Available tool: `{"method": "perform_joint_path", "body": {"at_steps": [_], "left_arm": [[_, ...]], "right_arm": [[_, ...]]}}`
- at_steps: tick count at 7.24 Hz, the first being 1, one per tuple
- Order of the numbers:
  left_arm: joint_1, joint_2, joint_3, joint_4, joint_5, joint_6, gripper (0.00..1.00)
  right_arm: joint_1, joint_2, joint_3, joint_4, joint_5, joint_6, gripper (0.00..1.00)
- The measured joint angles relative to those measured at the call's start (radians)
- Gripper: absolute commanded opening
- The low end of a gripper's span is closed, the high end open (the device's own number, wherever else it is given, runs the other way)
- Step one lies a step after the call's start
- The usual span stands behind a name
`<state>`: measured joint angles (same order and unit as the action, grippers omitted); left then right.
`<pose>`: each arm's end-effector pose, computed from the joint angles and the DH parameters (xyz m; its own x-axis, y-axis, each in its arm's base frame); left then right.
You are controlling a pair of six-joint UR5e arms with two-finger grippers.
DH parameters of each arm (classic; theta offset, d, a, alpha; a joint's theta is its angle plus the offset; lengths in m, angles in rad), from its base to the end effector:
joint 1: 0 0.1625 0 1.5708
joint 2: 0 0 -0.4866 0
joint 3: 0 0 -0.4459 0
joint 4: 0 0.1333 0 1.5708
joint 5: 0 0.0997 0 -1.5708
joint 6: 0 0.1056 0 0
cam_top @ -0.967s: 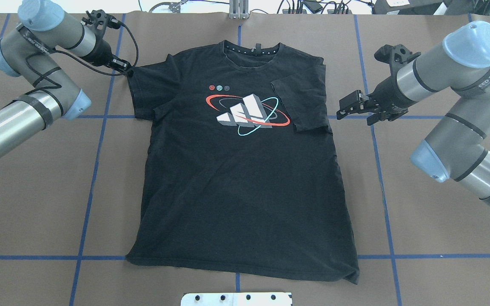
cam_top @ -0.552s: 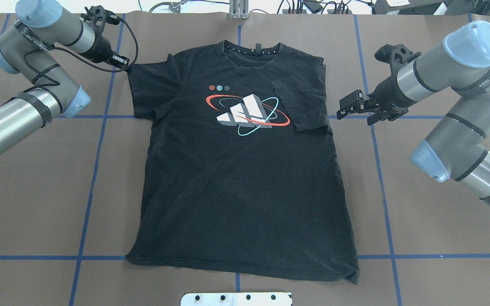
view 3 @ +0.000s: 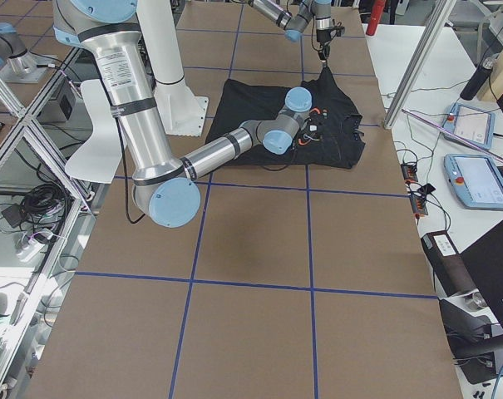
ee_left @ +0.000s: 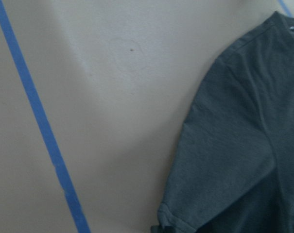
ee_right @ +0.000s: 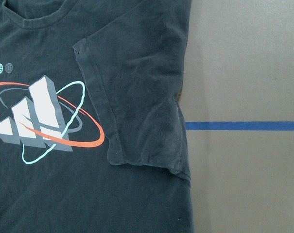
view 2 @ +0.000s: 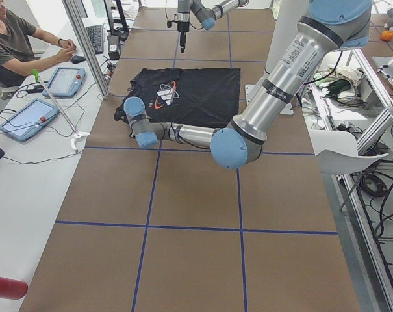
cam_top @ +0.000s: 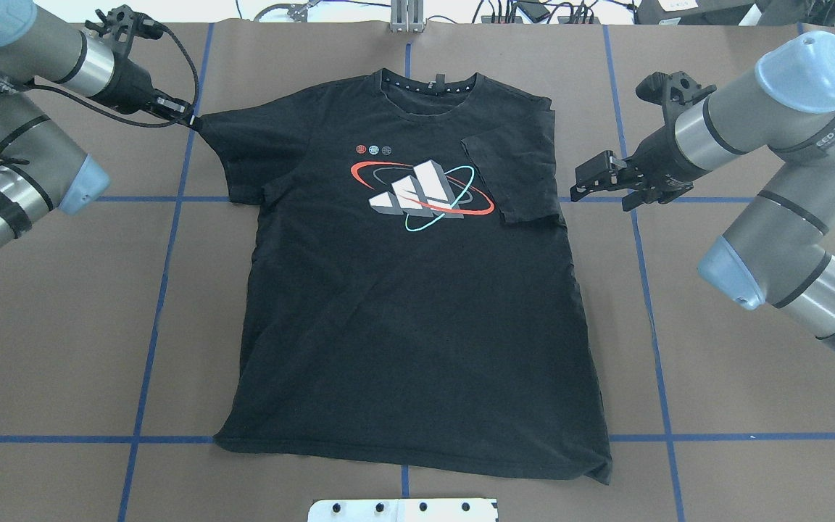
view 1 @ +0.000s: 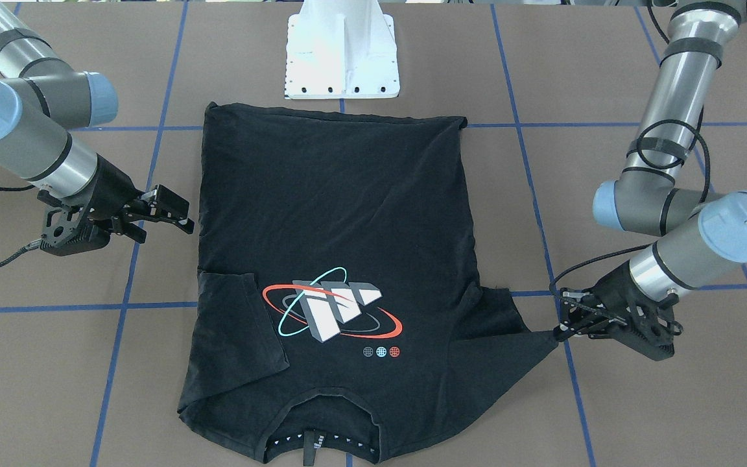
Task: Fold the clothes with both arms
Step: 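Grasp the sleeve nearest the left gripper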
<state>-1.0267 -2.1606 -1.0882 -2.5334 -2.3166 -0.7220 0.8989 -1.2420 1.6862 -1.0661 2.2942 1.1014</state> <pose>0.3769 -0.7420 0.4690 0.4048 0.3959 -0.8243 0.0251 0.8962 0.4429 -0.3750 -0.5734 0.3965 0.4373 0.0051 0.8993 -0.0605 0.9979 0.0237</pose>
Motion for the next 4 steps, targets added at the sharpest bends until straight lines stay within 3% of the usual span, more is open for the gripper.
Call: {"method": "perform_joint_path", "body": {"at_steps": [2,4], "left_arm": [[0.031,-0.029,-0.068,0.006,0.003,-0.191,0.0],[0.118,-0.125,-0.046,0.01,0.092,-0.333,0.0]], "right_arm": [[0.0,-0.001,-0.003,-0.001,-0.002,0.0,1.0],[-0.001,-0.002,-0.008,-0.001,-0.004,0.0,1.0]]}}
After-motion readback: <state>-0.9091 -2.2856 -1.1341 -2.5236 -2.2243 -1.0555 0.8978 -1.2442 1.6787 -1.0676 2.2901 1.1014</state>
